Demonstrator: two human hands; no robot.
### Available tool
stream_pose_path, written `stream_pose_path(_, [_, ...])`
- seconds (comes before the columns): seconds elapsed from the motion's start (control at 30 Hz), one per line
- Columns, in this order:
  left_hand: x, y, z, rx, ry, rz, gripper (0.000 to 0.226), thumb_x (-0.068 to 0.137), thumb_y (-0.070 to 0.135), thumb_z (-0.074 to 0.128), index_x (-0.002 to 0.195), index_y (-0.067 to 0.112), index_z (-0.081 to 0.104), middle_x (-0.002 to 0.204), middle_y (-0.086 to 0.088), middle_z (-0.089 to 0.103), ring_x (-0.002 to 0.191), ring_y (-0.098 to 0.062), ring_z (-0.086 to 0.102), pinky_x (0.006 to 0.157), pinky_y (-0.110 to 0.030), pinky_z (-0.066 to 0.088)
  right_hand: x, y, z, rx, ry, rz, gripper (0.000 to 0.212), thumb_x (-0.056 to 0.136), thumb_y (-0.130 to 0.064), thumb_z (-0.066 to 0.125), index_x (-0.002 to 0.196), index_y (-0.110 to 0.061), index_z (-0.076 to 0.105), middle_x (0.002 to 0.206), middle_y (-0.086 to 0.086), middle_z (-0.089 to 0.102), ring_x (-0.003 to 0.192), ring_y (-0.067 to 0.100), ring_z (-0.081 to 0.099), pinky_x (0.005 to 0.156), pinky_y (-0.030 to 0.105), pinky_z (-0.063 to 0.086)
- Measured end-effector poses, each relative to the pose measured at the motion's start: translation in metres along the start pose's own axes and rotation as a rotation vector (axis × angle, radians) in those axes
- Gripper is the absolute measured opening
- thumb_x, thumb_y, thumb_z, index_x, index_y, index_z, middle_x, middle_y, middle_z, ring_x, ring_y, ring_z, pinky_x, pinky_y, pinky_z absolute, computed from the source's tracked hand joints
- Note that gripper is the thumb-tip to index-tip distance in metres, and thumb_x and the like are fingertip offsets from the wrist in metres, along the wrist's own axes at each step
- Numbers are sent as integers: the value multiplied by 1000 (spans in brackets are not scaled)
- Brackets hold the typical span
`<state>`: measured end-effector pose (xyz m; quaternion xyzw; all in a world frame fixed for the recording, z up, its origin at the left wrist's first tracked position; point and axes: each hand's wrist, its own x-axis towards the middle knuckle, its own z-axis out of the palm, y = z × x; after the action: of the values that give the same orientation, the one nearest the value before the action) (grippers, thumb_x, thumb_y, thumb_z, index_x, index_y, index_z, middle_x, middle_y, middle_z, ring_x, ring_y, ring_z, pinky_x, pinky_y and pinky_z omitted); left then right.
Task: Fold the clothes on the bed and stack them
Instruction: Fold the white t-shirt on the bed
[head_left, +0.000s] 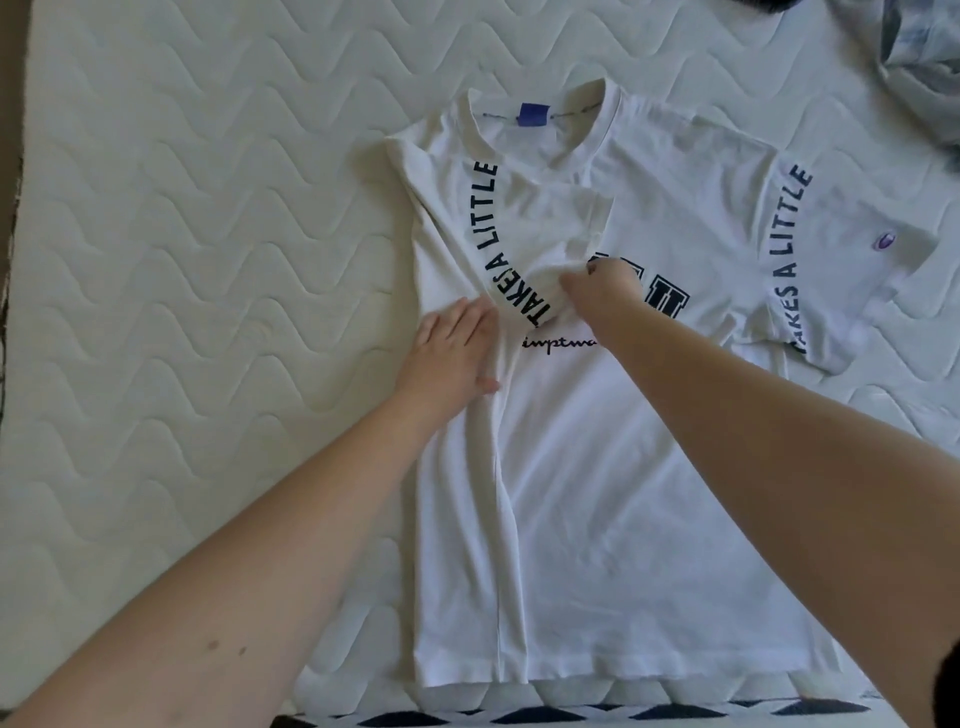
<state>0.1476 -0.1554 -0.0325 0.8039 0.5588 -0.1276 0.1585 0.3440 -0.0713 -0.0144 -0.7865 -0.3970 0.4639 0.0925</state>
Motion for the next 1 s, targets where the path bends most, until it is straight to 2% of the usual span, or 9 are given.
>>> stream_pose_path(0.13, [8, 5, 6, -1, 38, 57, 95, 85, 66, 50, 156, 21, 5, 164, 1, 1, 151, -21, 2, 118, -38, 1, 10, 2, -7, 165, 120, -30, 13, 92, -20, 49, 95, -11, 58, 87, 8, 66, 72, 24, 63, 63, 35, 52])
stream_pose_path(0.27, [15, 0, 19, 11, -2, 41, 98, 82, 71, 48, 156, 26, 4, 164, -4, -2, 151, -28, -1, 119, -39, -2, 18, 12, -3, 241, 137, -105, 10, 90, -25, 56, 100, -24, 55, 90, -7, 64, 78, 16, 62, 66, 31, 50])
stream_pose_path(0.33, [14, -6, 23, -11, 26, 38, 94, 82, 70, 49, 156, 28, 10, 164, -4, 2, 151, -29, 1, 120, -37, -1, 15, 16, 2, 301, 116, -85, 16, 89, -31, 61, 103, -28, 52, 91, -14, 61, 80, 9, 62, 65, 27, 48])
stream_pose_path(0.47, [8, -10, 22, -137, 185, 19, 64, 94, 50, 51, 151, 24, 35, 161, -7, 21, 149, -27, 17, 120, -40, 14, -7, 29, 16, 473, 139, 18, 25, 92, -35, 59, 110, -23, 47, 93, -6, 66, 68, 11, 71, 67, 32, 59])
stream_pose_path(0.6, [2, -17, 16, -313, 398, -240, 42, 93, 19, 58, 133, 8, 55, 141, -18, 47, 128, -37, 46, 105, -45, 38, -43, 54, 32, 386, 92, 87, 31, 93, -36, 58, 116, -16, 51, 88, -7, 67, 52, 6, 66, 49, 24, 51])
stream_pose_path(0.67, [3, -21, 11, -545, 427, -415, 35, 92, 17, 59, 124, 3, 56, 123, -18, 56, 111, -36, 54, 95, -40, 42, -54, 58, 38, 218, 68, 10, 34, 92, -41, 57, 117, -18, 55, 98, -13, 63, 58, 6, 68, 54, 26, 49])
stream_pose_path(0.77, [17, -24, -1, -830, 346, -696, 39, 92, 33, 63, 116, 4, 54, 105, -11, 65, 97, -27, 59, 77, -29, 40, -54, 53, 40, 150, 78, -24, 40, 90, -46, 58, 120, -18, 57, 109, -7, 63, 85, 18, 69, 77, 36, 56])
stream_pose_path(0.9, [34, -35, -8, -743, 158, -709, 27, 92, 31, 61, 81, 9, 50, 90, -16, 63, 86, -33, 59, 64, -31, 32, -49, 45, 39, 48, 115, -18, 30, 90, -38, 60, 108, -15, 62, 109, 3, 59, 68, 8, 56, 61, 26, 42])
stream_pose_path(1.0, [35, -48, -8, -730, 144, -727, 30, 94, 25, 57, 72, 11, 42, 95, -21, 63, 89, -35, 58, 65, -34, 34, -55, 43, 45, -39, -64, -26, 28, 89, -37, 60, 84, -10, 67, 80, 11, 73, 64, 23, 67, 56, 26, 45])
